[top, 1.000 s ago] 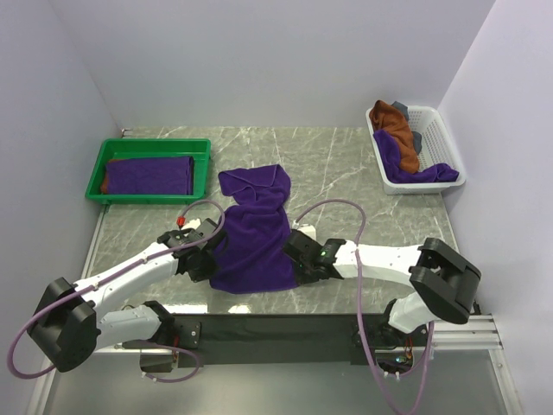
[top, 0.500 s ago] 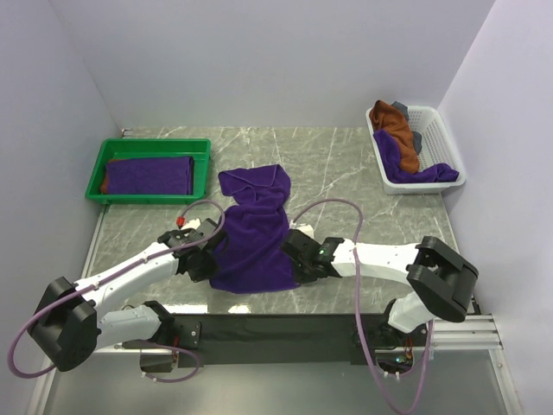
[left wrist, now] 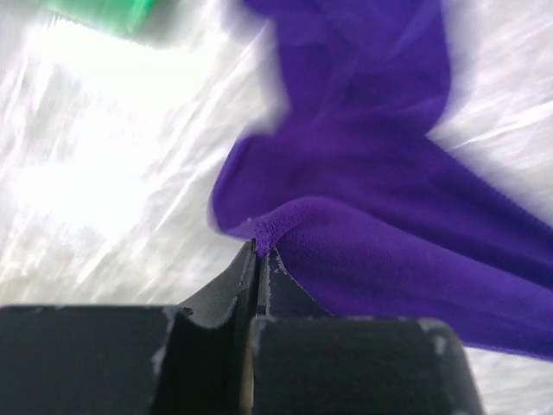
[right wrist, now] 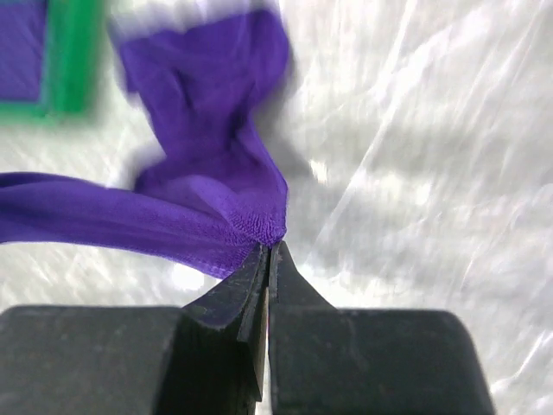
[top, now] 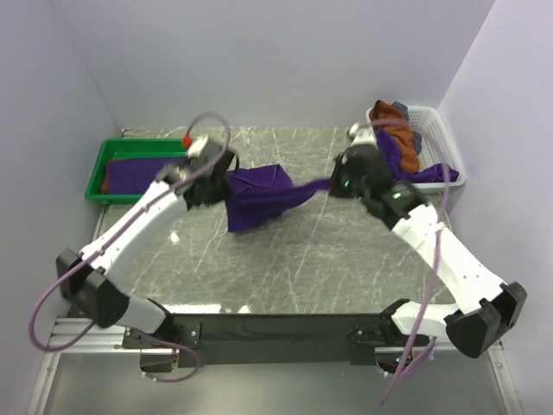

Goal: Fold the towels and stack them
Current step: Flatten out the crumpled towel

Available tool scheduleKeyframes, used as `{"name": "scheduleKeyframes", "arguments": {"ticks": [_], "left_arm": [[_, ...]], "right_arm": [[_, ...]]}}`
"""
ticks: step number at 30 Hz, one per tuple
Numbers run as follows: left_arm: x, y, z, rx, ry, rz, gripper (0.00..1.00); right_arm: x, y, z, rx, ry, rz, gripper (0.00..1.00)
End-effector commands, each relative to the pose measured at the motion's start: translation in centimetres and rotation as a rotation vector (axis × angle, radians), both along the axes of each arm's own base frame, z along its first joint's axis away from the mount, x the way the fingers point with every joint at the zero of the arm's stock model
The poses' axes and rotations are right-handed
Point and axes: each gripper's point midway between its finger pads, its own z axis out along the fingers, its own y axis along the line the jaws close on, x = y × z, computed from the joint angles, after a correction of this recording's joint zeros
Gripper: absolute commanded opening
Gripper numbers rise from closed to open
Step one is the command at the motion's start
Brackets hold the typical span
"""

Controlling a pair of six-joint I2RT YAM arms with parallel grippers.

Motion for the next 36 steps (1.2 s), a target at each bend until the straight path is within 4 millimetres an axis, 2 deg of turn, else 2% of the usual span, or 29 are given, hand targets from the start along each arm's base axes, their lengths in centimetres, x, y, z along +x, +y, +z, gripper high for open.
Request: {"name": "scheduleKeyframes", "arguments": {"ticks": [1,2,3,4,5,6,7,8,9,11,13,14,16,17,18,20,21,22,23,25,29,31,34,36], "left_arm": [[4.9,-1.1,10.8,0.003,-0.244,-0.050,0.01],[5.7,-1.4,13.1,-0.008,-0.295,-0.058,0.01],[6.3,-1.7,15.5,-0.024,-0.345,-0.064,0.01],[7.2,-2.0,20.1,-0.051,-0.445,-0.073,0.01],[7.5,-1.8,22.4,-0.060,-0.499,-0.066,0.01],[7.7,-1.7,24.8,-0.073,-0.554,-0.059,0.01],[7.6,-1.4,28.9,-0.104,-0.653,-0.053,0.01],[7.5,-0.9,30.9,-0.117,-0.706,-0.041,0.00],[7.2,-0.8,32.7,-0.139,-0.756,-0.041,0.00],[5.8,-0.1,37.1,-0.197,-0.902,-0.052,0.00],[3.8,0.6,38.6,-0.221,-0.977,-0.089,0.00],[3.1,0.8,40.3,-0.250,-1.048,-0.092,0.00],[0.9,1.9,41.5,-0.253,-1.107,-0.118,0.00],[0.2,2.2,42.0,-0.254,-1.129,-0.129,0.00],[-0.8,2.4,42.9,-0.265,-1.160,-0.148,0.00],[-3.0,3.7,44.1,-0.265,-1.212,-0.164,0.00],[-3.9,4.0,44.6,-0.270,-1.231,-0.176,0.00],[-5.6,4.3,45.5,-0.285,-1.264,-0.216,0.00],[-6.3,4.3,45.9,-0.298,-1.276,-0.237,0.00],[-8.5,3.7,46.8,-0.334,-1.299,-0.331,0.00],[-11.1,2.7,47.4,-0.383,-1.307,-0.454,0.00],[-12.6,3.1,48.1,-0.416,-1.340,-0.472,0.00],[-14.4,3.9,48.9,-0.451,-1.385,-0.479,0.00],[-13.8,4.6,48.6,-0.438,-1.381,-0.423,0.00]], "right_arm": [[1.8,-2.3,8.4,-0.031,-0.192,0.007,0.00],[2.5,-2.5,10.0,-0.023,-0.224,0.007,0.00],[2.9,-2.8,14.1,0.009,-0.308,-0.003,0.00],[3.3,-3.3,15.9,0.006,-0.344,-0.008,0.00],[3.8,-3.3,17.3,0.006,-0.368,0.000,0.00],[3.6,-3.6,21.3,0.034,-0.455,-0.002,0.00],[3.6,-3.9,22.9,0.028,-0.498,-0.003,0.00],[3.8,-4.2,24.7,0.036,-0.547,-0.011,0.00],[3.3,-4.6,27.3,0.057,-0.613,-0.009,0.00],[2.6,-5.0,30.2,0.072,-0.707,-0.004,0.00],[1.8,-5.2,32.0,0.075,-0.775,0.018,0.00],[0.7,-5.3,33.9,0.098,-0.844,0.033,0.00],[-0.1,-5.4,34.2,0.087,-0.893,0.054,0.00],[-1.7,-5.9,35.8,0.106,-0.962,0.056,0.00],[-2.1,-5.8,35.6,0.102,-0.970,0.073,0.00],[-4.1,-6.6,36.9,0.091,-1.033,0.083,0.00],[-4.9,-6.1,37.0,0.095,-1.050,0.129,0.00],[-5.6,-6.1,37.4,0.085,-1.072,0.148,0.00],[-7.1,-6.4,38.0,0.095,-1.102,0.163,0.00],[-8.7,-6.2,38.5,0.084,-1.140,0.216,0.00],[-13.1,-6.0,39.8,0.110,-1.219,0.323,0.00],[-14.9,-5.9,40.3,0.119,-1.248,0.371,0.00],[-16.5,-6.3,41.0,0.126,-1.266,0.386,0.00],[-16.7,-6.5,41.2,0.129,-1.266,0.379,0.00]]}}
